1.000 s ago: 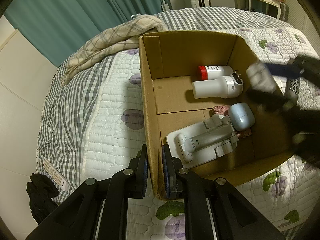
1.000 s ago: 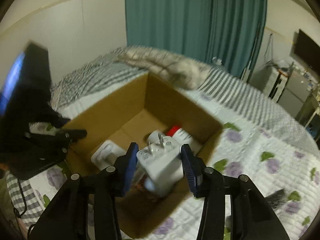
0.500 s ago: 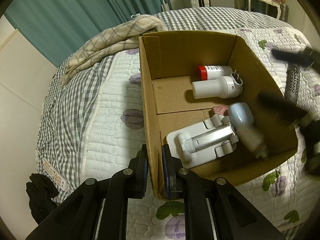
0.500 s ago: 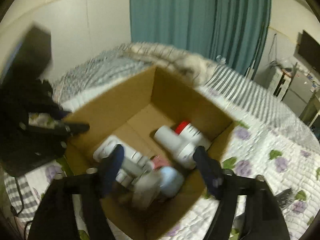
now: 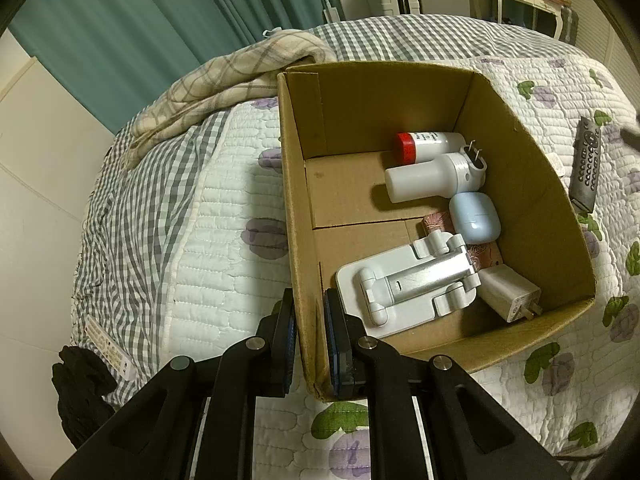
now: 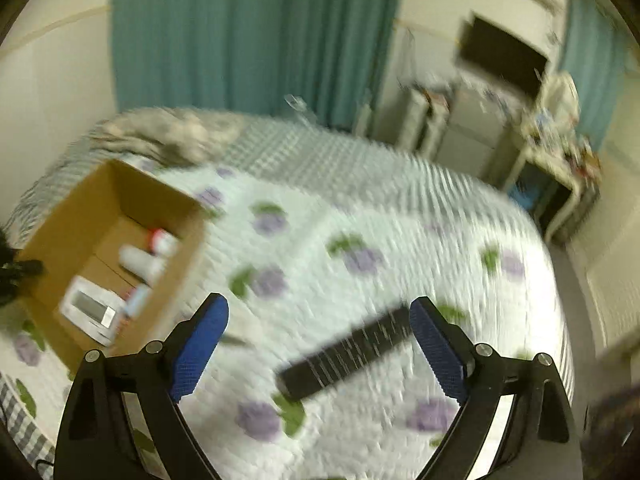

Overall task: Organize rigid objects
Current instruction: 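Move the right tool back and grasp the black remote by its end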

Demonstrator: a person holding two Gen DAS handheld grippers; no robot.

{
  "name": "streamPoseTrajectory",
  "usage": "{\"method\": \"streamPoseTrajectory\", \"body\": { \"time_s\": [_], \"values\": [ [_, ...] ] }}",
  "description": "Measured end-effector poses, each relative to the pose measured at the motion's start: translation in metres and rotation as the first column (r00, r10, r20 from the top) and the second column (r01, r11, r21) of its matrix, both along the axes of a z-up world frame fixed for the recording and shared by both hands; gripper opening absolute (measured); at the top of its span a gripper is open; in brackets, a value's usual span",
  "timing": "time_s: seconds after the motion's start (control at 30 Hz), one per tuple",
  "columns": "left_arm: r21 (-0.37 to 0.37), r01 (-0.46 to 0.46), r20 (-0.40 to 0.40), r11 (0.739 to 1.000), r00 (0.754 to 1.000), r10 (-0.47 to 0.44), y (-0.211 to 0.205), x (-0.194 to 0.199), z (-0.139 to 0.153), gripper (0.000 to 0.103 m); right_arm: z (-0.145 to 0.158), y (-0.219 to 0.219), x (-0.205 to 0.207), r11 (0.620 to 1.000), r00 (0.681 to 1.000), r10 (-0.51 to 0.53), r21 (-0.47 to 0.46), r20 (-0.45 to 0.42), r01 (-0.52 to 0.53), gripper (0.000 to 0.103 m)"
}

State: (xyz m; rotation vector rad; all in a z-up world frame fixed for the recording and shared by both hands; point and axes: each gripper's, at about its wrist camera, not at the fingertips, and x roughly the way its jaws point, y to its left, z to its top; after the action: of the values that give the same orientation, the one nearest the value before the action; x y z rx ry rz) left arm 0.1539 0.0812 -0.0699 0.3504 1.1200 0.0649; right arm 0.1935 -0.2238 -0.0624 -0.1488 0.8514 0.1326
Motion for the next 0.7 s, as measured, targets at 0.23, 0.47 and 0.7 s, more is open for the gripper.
{"method": "streamPoseTrajectory", "body": {
  "time_s": [0.23,0.47,0.7],
  "values": [
    [0.003,0.001,-0.001,1.0,1.0,-0.001,0.0,0.0,0.0,0.013,-0.073,-0.025,0.016,0.99,0.976,-0.129,0.036,-0.178,0.137,0.092],
    [0.0,0.0,0.0,1.0,1.0,0.0,0.0,0.0,-0.001,0.013,-0.093,-0.019,0.031,0.983,0.964,-0.149,0.073,-0.219,0.169,0.092],
    [0.0,-0.001,0.0,1.0,1.0,0.001,0.0,0.0,-0.001,0.013,-0.105,-0.016,0.049,0.98,0.959,-0.168,0.069,-0.227,0.188,0.089]
  ]
}}
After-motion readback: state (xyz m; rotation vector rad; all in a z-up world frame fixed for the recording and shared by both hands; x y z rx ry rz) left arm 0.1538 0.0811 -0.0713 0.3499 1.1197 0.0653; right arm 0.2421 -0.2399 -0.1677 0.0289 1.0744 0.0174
